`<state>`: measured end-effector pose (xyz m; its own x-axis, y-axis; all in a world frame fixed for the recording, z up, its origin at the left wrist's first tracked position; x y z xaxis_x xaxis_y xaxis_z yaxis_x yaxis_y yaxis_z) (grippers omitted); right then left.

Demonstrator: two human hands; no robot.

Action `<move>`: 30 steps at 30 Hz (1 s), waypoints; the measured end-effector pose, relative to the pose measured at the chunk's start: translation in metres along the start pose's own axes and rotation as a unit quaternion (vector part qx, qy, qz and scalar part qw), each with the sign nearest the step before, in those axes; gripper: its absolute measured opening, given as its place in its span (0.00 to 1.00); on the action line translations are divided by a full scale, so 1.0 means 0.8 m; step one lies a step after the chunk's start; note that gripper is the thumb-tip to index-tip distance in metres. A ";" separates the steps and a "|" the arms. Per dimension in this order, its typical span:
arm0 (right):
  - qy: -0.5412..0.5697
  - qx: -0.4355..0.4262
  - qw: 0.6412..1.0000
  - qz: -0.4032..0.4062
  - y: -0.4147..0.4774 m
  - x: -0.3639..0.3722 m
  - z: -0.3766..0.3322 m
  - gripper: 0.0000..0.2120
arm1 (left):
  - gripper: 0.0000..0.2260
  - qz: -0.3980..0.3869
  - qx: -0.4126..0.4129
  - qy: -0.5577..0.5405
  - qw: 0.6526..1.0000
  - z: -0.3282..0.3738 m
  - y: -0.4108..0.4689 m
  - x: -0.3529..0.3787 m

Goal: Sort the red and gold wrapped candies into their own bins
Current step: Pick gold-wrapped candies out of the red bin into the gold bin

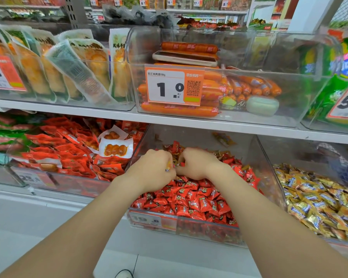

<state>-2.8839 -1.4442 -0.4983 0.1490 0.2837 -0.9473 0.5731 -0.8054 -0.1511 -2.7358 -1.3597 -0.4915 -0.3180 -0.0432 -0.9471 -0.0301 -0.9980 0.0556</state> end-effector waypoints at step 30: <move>0.416 0.028 0.908 0.047 -0.144 -0.060 0.066 0.17 | 0.15 -0.012 -0.009 -0.141 0.990 0.080 -0.027 -0.022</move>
<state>-3.0002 -1.3925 -0.4502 0.7656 0.4875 -0.4198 0.4872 -0.8655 -0.1166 -2.7904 -1.3341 -0.4558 -0.5699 -0.0067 -0.8217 -0.0253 -0.9994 0.0257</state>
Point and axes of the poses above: each hand's wrist, its own y-axis towards the middle knuckle, its own x-axis out of the palm, z = x × y, the point moved 2 cm from there along y, towards the middle knuckle, and after that the axes turned 6 degrees about y, right-handed, at the moved point
